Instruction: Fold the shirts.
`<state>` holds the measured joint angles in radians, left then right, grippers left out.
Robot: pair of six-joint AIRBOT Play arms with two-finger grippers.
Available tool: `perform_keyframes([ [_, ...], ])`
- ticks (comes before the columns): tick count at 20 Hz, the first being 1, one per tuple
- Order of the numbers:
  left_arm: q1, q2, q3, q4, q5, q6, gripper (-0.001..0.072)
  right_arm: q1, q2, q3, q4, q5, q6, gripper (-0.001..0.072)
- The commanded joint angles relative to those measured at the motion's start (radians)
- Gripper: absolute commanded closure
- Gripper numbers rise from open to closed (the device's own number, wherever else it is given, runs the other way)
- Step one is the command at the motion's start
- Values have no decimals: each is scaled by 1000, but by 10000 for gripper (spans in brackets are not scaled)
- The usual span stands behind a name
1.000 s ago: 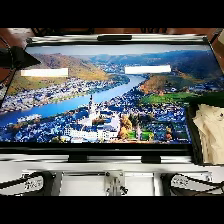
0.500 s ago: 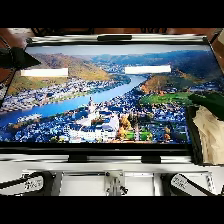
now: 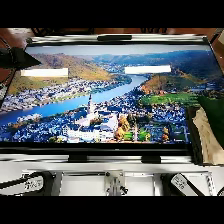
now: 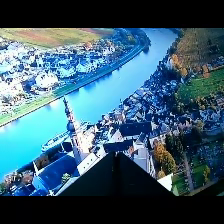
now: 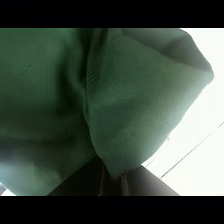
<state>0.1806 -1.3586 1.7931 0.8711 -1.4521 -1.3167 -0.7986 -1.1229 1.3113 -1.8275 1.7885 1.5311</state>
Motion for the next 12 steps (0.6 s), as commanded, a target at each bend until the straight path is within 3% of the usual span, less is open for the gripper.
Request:
perform_keyframes([
  [1,0,0,0,0,0,0,677,-10,7,-71,-16,10,-6,651],
  [5,0,0,0,0,0,0,677,-10,7,-88,-30,-15,11,651],
  [6,0,0,0,0,0,0,677,-10,7,-88,-27,-20,12,619],
  [7,0,0,0,0,0,0,677,-10,7,-88,-25,-23,7,291],
  [8,0,0,0,0,0,0,677,-10,7,-88,-27,-18,-10,59],
  [12,-1,-2,0,10,1,0,678,-10,7,-38,-101,19,14,56],
])
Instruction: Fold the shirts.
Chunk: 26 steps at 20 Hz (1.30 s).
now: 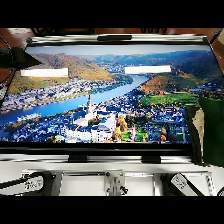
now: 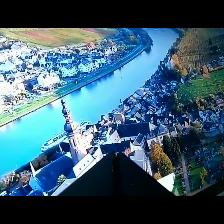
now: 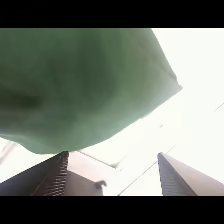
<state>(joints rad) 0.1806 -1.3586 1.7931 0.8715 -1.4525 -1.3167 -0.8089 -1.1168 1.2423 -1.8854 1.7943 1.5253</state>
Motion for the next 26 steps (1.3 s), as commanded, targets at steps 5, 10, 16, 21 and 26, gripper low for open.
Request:
perform_keyframes([
  [5,-106,-39,0,354,16,-40,679,114,0,374,271,-370,56,58],
  [10,-348,-146,0,920,-1,-167,605,610,-105,424,404,-564,103,166],
  [16,-380,-222,-48,764,-88,-266,-5,904,-418,424,375,-229,140,163],
  [21,-381,-211,-150,750,-71,-290,-5,923,-458,424,411,-259,206,163],
  [26,-387,-198,-153,748,6,-293,-5,923,-458,424,410,-269,208,163],
])
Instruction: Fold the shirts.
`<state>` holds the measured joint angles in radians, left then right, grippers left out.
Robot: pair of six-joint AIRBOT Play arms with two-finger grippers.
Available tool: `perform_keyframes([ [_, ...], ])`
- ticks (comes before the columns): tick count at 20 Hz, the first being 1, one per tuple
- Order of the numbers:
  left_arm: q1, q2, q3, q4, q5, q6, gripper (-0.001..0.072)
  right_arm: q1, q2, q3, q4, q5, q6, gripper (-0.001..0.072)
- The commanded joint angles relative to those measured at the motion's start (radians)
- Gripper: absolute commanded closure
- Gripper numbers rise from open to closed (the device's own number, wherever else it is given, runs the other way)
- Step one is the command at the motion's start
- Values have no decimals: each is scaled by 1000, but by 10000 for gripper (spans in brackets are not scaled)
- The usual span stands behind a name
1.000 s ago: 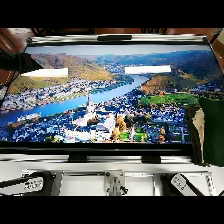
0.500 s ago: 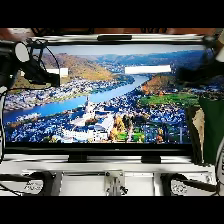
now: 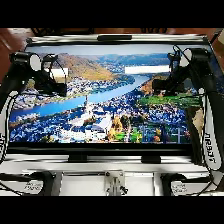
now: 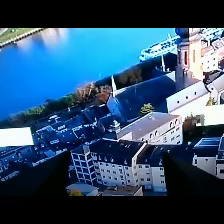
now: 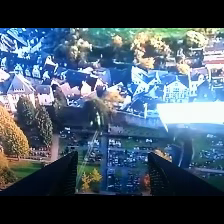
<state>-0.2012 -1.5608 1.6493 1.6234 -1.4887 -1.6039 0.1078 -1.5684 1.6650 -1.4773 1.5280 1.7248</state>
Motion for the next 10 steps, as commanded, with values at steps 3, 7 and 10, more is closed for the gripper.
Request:
perform_keyframes([
  [3,-16,5,-10,-3,37,-6,-5,6,-6,1,3,-3,9,163],
  [7,-35,5,-10,-6,38,-6,-4,6,-6,1,3,-3,9,163],
  [10,-49,5,-10,-6,38,-6,-5,6,-6,1,3,-3,9,163],
])
